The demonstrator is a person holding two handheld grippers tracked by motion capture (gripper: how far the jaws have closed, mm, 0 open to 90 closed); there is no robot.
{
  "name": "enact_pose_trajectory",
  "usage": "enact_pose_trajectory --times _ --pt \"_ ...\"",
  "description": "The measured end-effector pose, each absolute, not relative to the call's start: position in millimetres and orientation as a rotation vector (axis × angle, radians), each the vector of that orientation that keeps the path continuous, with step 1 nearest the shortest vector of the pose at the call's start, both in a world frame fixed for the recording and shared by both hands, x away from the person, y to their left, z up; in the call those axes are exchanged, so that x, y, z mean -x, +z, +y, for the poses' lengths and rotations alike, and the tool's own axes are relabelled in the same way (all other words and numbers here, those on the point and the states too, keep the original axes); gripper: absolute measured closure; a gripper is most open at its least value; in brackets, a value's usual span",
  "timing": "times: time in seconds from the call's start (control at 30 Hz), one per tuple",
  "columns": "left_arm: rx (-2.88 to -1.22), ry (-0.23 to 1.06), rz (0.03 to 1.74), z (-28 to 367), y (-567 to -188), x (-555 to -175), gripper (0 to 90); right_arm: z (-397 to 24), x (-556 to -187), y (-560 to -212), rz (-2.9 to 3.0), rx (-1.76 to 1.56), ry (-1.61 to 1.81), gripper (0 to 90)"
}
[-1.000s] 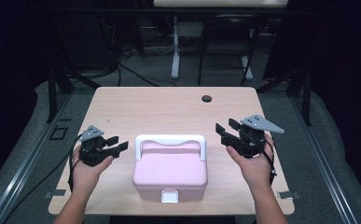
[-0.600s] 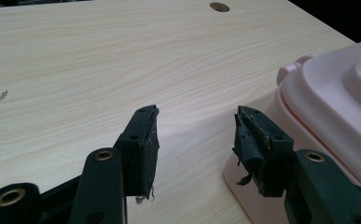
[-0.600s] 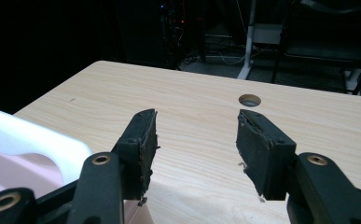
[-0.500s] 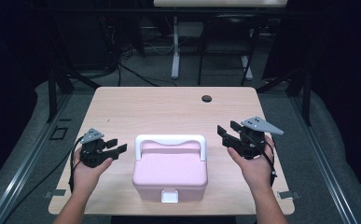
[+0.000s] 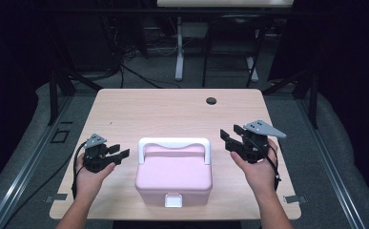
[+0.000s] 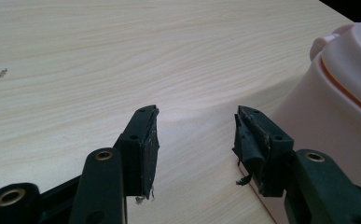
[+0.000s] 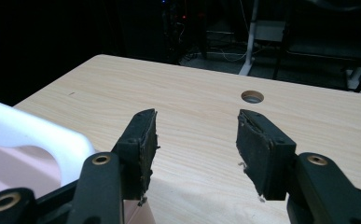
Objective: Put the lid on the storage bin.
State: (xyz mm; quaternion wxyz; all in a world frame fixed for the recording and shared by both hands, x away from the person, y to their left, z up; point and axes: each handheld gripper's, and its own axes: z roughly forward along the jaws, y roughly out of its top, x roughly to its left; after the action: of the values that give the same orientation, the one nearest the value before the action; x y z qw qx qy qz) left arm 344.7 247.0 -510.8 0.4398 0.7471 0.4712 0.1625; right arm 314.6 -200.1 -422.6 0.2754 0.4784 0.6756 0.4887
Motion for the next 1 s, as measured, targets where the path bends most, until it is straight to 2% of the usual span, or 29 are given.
enact_pose_trajectory --times 1.0 --pt "-1.885 0.376 1.173 237 -526 -347 48.6 -200 -316 -426 1.822 -1.290 1.307 47.1"
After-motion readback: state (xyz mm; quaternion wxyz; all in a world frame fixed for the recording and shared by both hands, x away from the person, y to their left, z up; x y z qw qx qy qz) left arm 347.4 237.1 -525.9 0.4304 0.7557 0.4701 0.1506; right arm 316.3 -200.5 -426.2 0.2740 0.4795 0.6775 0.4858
